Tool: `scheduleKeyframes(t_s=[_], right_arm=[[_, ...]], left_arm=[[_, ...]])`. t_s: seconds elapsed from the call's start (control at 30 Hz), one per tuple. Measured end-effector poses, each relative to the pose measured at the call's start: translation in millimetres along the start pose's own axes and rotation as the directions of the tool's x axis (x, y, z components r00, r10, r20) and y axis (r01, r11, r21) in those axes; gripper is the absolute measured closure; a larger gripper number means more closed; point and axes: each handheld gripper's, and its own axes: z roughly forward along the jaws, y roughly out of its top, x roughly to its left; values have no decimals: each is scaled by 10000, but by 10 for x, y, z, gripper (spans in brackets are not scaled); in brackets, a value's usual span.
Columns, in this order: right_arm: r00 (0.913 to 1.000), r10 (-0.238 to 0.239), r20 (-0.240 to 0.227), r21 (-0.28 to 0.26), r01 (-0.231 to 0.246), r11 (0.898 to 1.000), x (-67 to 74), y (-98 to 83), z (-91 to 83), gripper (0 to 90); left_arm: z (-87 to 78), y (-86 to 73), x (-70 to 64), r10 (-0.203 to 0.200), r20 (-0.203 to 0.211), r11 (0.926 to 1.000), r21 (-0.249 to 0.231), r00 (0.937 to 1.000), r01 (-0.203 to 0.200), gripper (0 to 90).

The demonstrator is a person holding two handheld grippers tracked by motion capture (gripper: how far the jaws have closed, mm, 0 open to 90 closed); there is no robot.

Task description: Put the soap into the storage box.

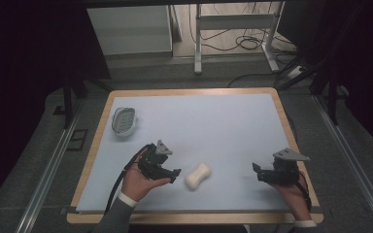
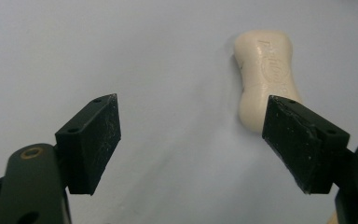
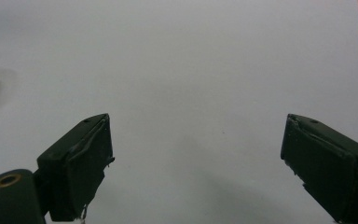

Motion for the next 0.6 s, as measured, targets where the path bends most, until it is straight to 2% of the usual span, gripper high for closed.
scheduleKeyframes(t_s=[0.27,0.6], right_arm=[[10000,30,-18,18,-30,10000,-6,-12,8,87],[10000,67,17,60,-67,10000,-10,-19,13,87]], left_arm=[[135,65,-69,212,234,9991,361,9995,-220,193],[264,143,-154,199,657,9976,651,9976,-242,192]])
